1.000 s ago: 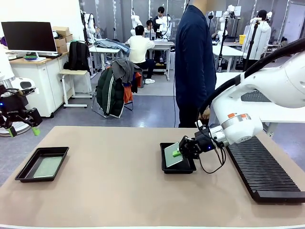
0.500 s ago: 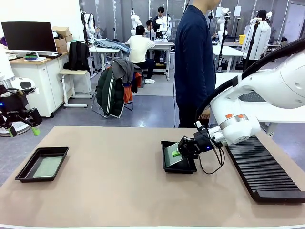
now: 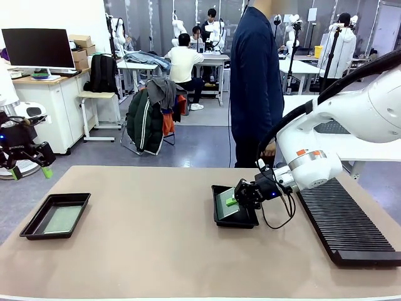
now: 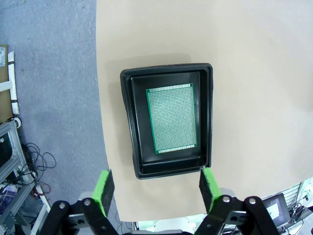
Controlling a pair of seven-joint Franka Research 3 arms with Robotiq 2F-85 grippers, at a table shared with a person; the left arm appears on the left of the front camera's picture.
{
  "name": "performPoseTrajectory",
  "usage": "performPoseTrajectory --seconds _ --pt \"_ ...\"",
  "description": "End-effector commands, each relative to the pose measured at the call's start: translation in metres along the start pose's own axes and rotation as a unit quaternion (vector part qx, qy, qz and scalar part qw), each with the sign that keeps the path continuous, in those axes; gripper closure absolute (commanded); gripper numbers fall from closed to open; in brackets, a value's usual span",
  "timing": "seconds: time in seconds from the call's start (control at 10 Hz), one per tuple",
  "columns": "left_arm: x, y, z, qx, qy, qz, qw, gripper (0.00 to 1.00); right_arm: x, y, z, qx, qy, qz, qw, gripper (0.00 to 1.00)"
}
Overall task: Inspect and transfer BCBs to ESD trays.
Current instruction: Pick up the Blank PCB from the PCB Rack and place it in the right ESD tray.
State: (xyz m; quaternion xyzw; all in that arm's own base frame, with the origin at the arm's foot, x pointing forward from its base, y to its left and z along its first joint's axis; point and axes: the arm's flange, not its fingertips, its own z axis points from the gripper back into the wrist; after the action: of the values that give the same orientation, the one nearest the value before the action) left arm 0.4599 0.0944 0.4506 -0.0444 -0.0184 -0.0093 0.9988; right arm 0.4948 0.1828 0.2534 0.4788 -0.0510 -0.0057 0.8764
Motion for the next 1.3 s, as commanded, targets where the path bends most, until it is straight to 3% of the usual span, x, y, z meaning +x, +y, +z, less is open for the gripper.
performPoseTrajectory --seconds 0.0,0.3,0.8,1.2 --pt "-0.001 0.000 0.000 0.000 -0.003 0.002 1.000 0.07 -0.003 -0.001 0.000 -0.001 0.001 0.001 1.000 0.97" --pt "-0.001 0.000 0.000 0.000 -0.003 0.002 1.000 0.07 0.001 0.005 0.001 -0.016 -0.002 -0.006 1.000 0.94" --pt "-0.001 0.000 0.000 0.000 -0.003 0.002 1.000 0.07 -0.003 0.023 0.008 -0.060 -0.005 -0.015 0.998 0.59" --pt "-0.001 0.000 0.000 0.000 -0.003 0.002 1.000 0.07 -0.002 0.060 0.016 -0.180 0.001 0.002 0.984 0.29"
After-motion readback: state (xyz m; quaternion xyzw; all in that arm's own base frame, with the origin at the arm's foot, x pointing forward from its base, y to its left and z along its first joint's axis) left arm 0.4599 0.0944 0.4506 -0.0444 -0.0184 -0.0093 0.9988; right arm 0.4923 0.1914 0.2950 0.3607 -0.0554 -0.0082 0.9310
